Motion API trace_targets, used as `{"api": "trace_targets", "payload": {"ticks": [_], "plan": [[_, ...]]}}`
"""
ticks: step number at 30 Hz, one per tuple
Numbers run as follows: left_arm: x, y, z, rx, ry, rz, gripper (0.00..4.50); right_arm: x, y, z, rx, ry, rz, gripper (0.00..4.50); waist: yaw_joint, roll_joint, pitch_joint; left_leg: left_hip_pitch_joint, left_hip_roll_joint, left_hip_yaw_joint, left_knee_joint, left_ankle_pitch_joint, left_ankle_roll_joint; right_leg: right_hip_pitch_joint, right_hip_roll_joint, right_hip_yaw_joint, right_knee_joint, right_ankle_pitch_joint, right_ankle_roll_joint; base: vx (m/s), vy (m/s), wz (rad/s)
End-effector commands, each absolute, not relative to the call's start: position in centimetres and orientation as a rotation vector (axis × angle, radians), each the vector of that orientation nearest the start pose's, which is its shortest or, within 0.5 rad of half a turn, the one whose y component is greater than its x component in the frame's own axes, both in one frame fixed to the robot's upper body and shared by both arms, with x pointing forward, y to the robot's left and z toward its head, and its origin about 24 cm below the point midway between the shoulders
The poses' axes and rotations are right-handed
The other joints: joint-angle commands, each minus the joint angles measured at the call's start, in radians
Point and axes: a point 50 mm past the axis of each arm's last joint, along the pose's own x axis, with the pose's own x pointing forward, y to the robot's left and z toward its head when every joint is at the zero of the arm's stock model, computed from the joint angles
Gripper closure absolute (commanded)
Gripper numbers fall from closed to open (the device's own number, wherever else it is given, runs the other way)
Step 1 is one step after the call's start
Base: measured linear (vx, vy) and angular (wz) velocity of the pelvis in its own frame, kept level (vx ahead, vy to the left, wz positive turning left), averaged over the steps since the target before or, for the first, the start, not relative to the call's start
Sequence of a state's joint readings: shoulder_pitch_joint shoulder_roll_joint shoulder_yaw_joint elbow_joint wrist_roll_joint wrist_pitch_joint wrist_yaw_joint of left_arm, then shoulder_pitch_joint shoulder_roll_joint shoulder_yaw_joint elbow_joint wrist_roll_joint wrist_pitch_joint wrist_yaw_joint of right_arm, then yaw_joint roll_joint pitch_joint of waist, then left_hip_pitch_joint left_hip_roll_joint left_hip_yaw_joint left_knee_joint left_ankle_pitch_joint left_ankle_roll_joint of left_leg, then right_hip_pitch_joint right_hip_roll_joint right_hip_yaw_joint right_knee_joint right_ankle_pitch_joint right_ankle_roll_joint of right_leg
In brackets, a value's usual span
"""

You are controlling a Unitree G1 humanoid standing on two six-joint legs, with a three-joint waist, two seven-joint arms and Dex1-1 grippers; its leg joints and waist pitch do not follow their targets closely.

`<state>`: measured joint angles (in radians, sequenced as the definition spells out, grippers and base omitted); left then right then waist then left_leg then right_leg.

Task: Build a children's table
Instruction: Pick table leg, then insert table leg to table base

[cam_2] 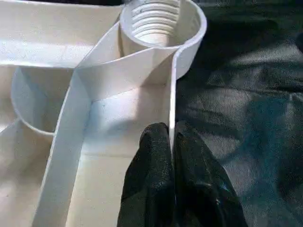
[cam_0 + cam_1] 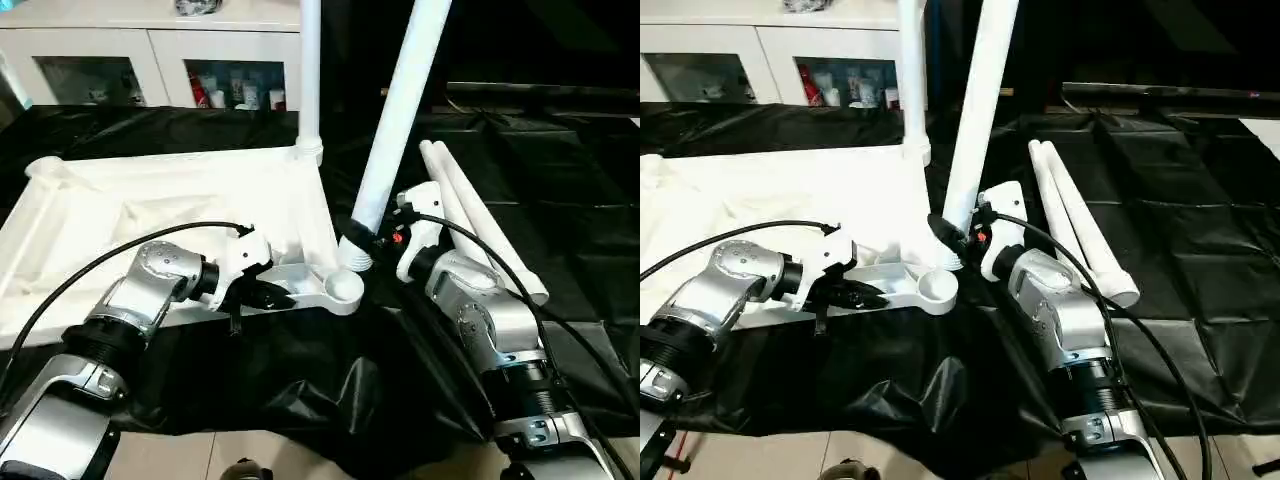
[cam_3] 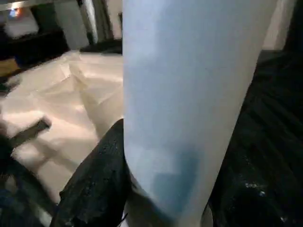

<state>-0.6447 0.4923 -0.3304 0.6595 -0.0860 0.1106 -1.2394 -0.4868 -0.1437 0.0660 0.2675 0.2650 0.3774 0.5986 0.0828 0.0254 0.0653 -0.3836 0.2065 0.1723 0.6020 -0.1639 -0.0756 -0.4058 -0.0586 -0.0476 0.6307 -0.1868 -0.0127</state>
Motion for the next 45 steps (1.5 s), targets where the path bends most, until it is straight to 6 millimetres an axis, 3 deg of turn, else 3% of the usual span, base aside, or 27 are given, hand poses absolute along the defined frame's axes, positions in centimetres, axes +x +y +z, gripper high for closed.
{"api": "trace_targets", "payload": {"ticks": [1, 7, 9, 15, 22, 23, 27, 35, 41, 42, 45], "plan": [[32.5, 16.8, 6.8, 0.336, 0.471, -1.268, 4.49, 32.6, -9.8, 9.1, 0.087, 0.174, 0.828, 2.61, 0.000, 0.016, -0.083, 0.020, 0.015, -0.006, -0.069, -0.212, -0.035, 0.058, -0.068, 0.041, -0.064, -0.076, -0.226, 0.000, 0.000, 0.00], [32.5, 15.6, 6.0, 0.317, 0.470, -1.197, 4.50, 32.3, -10.0, 9.0, 0.072, 0.210, 0.887, 2.61, 0.000, 0.014, -0.082, 0.021, 0.017, -0.006, -0.068, -0.218, -0.028, 0.058, -0.068, 0.041, -0.067, -0.092, -0.231, 0.000, 0.000, 0.00], [32.3, 14.3, 5.7, 0.310, 0.449, -1.173, 4.50, 32.6, -10.3, 8.6, 0.035, 0.229, 0.872, 2.61, -0.001, 0.013, -0.081, 0.021, 0.018, -0.005, -0.067, -0.224, -0.028, 0.058, -0.069, 0.041, -0.069, -0.105, -0.232, 0.000, 0.000, 0.00], [31.8, 12.6, 6.2, 0.286, 0.427, -1.183, 4.50, 33.0, -10.2, 8.1, 0.011, 0.259, 0.867, 2.61, 0.000, 0.011, -0.083, 0.019, 0.015, -0.003, -0.064, -0.196, -0.014, 0.056, -0.066, 0.042, -0.072, -0.119, -0.221, 0.000, 0.000, 0.00], [31.4, 12.8, 5.7, 0.345, 0.432, -1.193, 4.50, 33.4, -10.1, 7.9, 0.004, 0.275, 0.868, 2.61, 0.000, 0.011, -0.083, 0.018, 0.015, -0.004, -0.065, -0.197, -0.011, 0.055, -0.066, 0.041, -0.073, -0.125, -0.212, 0.000, 0.000, 0.00], [31.3, 12.9, 5.7, 0.348, 0.435, -1.186, 4.50, 33.5, -10.0, 7.8, 0.004, 0.280, 0.873, 2.61, -0.002, 0.006, -0.083, 0.018, 0.015, -0.004, -0.066, -0.200, -0.011, 0.056, -0.065, 0.040, -0.073, -0.127, -0.212, 0.000, 0.000, 0.00], [31.2, 13.1, 6.0, 0.323, 0.423, -1.183, 4.50, 33.6, -9.8, 7.2, 0.022, 0.318, 0.906, 2.61, -0.007, 0.005, -0.082, 0.017, 0.015, -0.004, -0.065, -0.199, -0.007, 0.056, -0.067, 0.041, -0.072, -0.138, -0.215, 0.000, 0.000, 0.00], [31.1, 13.2, 6.2, 0.279, 0.402, -1.170, 4.50, 33.6, -10.8, 6.3, 0.129, 0.326, 0.857, 2.61, -0.017, 0.008, -0.082, 0.017, 0.014, -0.003, -0.065, -0.196, 0.002, 0.055, -0.066, 0.040, -0.074, -0.130, -0.226, 0.000, 0.000, 0.00], [31.2, 13.1, 6.5, 0.227, 0.382, -1.149, 4.50, 32.5, -12.1, 4.0, 0.261, 0.337, 0.785, 2.61, -0.017, 0.010, -0.083, 0.016, 0.014, -0.003, -0.065, -0.197, 0.011, 0.056, -0.066, 0.039, -0.075, -0.123, -0.230, 0.000, 0.000, 0.00], [31.2, 13.1, 6.5, 0.228, 0.383, -1.147, 4.50, 32.2, -12.3, 3.5, 0.279, 0.336, 0.769, 2.61, -0.016, 0.015, -0.082, 0.016, 0.015, -0.004, -0.065, -0.203, 0.011, 0.055, -0.067, 0.038, -0.075, -0.134, -0.230, 0.000, 0.000, 0.00], [31.3, 13.2, 6.5, 0.232, 0.386, -1.145, 4.50, 31.9, -12.4, 2.9, 0.303, 0.335, 0.749, 2.61, -0.017, 0.016, -0.082, 0.017, 0.014, -0.004, -0.066, -0.222, 0.010, 0.054, -0.067, 0.038, -0.080, -0.160, -0.226, 0.000, 0.000, 0.00]]}}
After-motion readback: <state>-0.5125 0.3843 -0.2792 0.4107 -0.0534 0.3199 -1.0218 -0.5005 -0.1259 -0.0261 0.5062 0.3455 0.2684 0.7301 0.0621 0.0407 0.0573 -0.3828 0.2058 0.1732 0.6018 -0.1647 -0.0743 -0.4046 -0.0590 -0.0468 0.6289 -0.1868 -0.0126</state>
